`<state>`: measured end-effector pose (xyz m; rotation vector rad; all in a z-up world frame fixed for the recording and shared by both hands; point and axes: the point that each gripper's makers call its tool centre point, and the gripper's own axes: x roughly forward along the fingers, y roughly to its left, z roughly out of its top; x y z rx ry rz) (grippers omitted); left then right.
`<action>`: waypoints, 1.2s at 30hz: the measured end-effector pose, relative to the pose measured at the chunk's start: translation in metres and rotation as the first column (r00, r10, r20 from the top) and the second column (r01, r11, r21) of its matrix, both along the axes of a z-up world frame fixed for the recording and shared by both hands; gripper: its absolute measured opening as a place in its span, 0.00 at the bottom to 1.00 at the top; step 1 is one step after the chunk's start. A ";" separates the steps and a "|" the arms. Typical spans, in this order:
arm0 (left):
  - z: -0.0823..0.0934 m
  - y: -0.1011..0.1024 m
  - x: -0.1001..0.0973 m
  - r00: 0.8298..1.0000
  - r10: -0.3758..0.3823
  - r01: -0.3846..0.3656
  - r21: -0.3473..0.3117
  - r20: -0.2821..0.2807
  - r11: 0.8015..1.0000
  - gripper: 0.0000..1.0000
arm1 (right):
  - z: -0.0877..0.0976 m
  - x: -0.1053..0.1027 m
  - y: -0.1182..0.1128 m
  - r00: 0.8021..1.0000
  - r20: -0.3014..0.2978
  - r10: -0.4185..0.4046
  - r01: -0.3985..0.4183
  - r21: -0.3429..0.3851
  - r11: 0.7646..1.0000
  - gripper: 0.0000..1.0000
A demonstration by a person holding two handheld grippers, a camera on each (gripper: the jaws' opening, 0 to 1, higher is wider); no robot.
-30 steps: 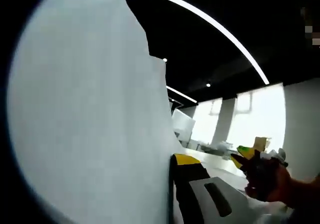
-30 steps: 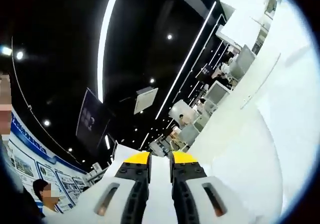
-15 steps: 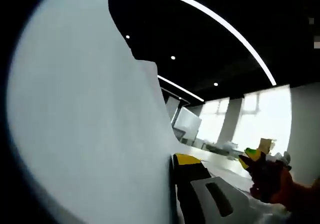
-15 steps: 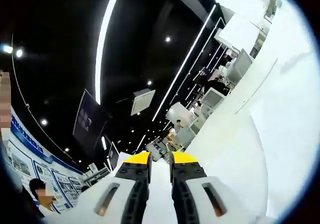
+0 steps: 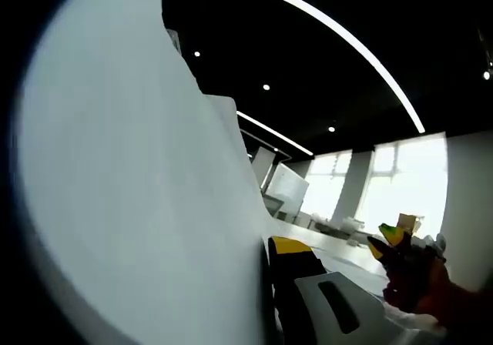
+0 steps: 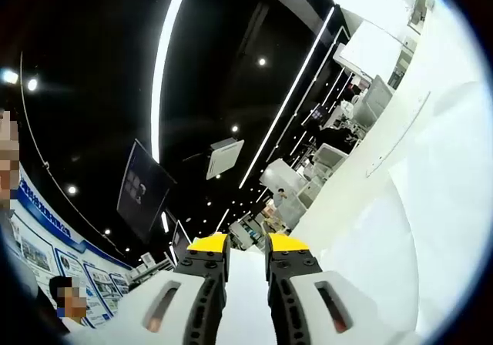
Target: Organize the stack of printing papers by aligning and flattening the scattered papers on the table
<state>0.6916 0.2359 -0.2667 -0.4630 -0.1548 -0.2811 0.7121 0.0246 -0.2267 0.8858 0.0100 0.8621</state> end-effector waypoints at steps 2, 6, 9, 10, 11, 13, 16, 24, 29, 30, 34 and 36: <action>0.000 0.000 0.000 1.000 0.001 -0.001 -0.001 -0.001 1.000 0.09 | 0.000 0.000 0.000 1.000 -0.001 -0.002 0.002 0.000 1.000 0.15; 0.000 0.000 0.000 1.000 0.000 0.000 -0.004 -0.003 1.000 0.09 | 0.000 0.000 -0.002 1.000 -0.003 -0.002 0.002 0.004 1.000 0.17; -0.001 -0.001 0.000 1.000 0.000 0.000 -0.003 -0.004 1.000 0.09 | -0.002 0.002 -0.002 1.000 -0.006 -0.008 0.008 0.001 1.000 0.21; -0.001 -0.001 0.000 1.000 0.000 0.000 -0.003 -0.004 1.000 0.09 | -0.003 0.003 -0.003 1.000 -0.010 -0.011 0.011 0.002 1.000 0.23; -0.001 -0.001 0.000 1.000 0.000 0.000 -0.004 -0.004 1.000 0.09 | -0.004 0.004 -0.003 1.000 -0.015 -0.012 0.012 0.003 1.000 0.23; -0.001 -0.002 0.000 1.000 0.001 -0.001 -0.003 -0.004 1.000 0.09 | -0.004 0.004 -0.004 1.000 -0.016 -0.012 0.012 0.003 1.000 0.25; -0.001 -0.002 0.000 1.000 0.000 0.000 -0.006 -0.005 1.000 0.09 | -0.004 0.005 -0.006 1.000 -0.010 -0.024 0.024 -0.006 1.000 0.28; -0.001 -0.002 0.000 1.000 -0.003 0.003 -0.013 -0.005 1.000 0.10 | 0.001 0.008 -0.016 0.998 0.003 -0.070 0.070 -0.011 0.997 0.44; -0.001 -0.002 0.000 1.000 -0.005 0.005 -0.016 -0.005 1.000 0.10 | 0.002 0.010 -0.023 0.996 0.023 -0.088 0.088 -0.029 0.996 0.47; -0.001 -0.002 0.000 1.000 -0.005 0.005 -0.016 -0.005 1.000 0.10 | 0.002 0.011 -0.024 0.996 0.024 -0.090 0.091 -0.033 0.995 0.49; 0.000 -0.002 0.000 1.000 -0.006 0.006 -0.019 -0.005 1.000 0.10 | 0.002 0.011 -0.027 0.994 0.028 -0.104 0.106 -0.061 0.993 0.57; 0.000 -0.002 0.000 1.000 -0.006 0.006 -0.020 -0.006 1.000 0.10 | 0.002 0.011 -0.027 0.994 0.030 -0.103 0.105 -0.077 0.991 0.61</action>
